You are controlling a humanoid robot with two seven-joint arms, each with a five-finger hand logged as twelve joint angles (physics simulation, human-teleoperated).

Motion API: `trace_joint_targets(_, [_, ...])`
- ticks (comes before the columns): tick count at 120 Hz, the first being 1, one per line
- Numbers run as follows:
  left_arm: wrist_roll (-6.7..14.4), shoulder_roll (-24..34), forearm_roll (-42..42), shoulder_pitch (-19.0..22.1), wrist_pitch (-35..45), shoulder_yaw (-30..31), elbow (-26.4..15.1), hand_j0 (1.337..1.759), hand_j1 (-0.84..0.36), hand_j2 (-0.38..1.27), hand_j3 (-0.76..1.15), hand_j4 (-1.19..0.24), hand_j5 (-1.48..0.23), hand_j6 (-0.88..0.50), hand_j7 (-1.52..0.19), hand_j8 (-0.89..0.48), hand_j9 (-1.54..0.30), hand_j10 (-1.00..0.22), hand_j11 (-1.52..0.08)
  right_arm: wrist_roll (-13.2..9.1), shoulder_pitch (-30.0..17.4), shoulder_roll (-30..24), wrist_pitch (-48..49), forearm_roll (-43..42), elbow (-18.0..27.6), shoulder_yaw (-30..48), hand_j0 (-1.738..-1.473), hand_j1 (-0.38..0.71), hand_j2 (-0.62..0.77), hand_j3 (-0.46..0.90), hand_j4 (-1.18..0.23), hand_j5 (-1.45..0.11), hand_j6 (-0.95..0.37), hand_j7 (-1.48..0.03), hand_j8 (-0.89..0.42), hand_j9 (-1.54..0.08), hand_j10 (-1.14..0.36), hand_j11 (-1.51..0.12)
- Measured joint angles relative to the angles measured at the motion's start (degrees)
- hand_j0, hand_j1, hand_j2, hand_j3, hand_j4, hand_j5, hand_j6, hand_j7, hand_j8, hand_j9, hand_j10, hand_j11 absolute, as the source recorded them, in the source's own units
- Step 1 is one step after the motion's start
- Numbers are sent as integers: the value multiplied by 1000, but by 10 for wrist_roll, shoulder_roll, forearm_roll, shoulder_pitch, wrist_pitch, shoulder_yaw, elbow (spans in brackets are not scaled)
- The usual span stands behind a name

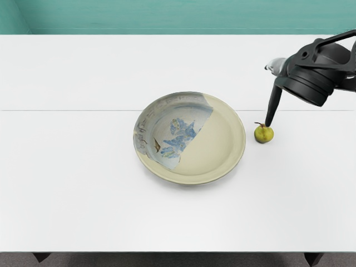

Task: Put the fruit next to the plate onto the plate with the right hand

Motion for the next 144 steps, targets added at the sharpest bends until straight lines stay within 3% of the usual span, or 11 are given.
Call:
trace_joint_targets(81, [0,0,0,0,0,0,0,1658,343,1,0,-4,-6,-4,-6,-4,-6,-4,-6,0,-153,4,-116,-102,-9,45,-1658,-349,1,0,-1,0,-1,0,-1,0,-1,0])
trace_joint_targets(144, [0,0,0,0,0,0,0,1658,343,1,0,-4,-6,-4,-6,-4,-6,-4,-6,0,-228,0,-137,-159,-28,85,-1658,-321,-4,0,-25,-31,-25,-31,-25,-31,-25,-31])
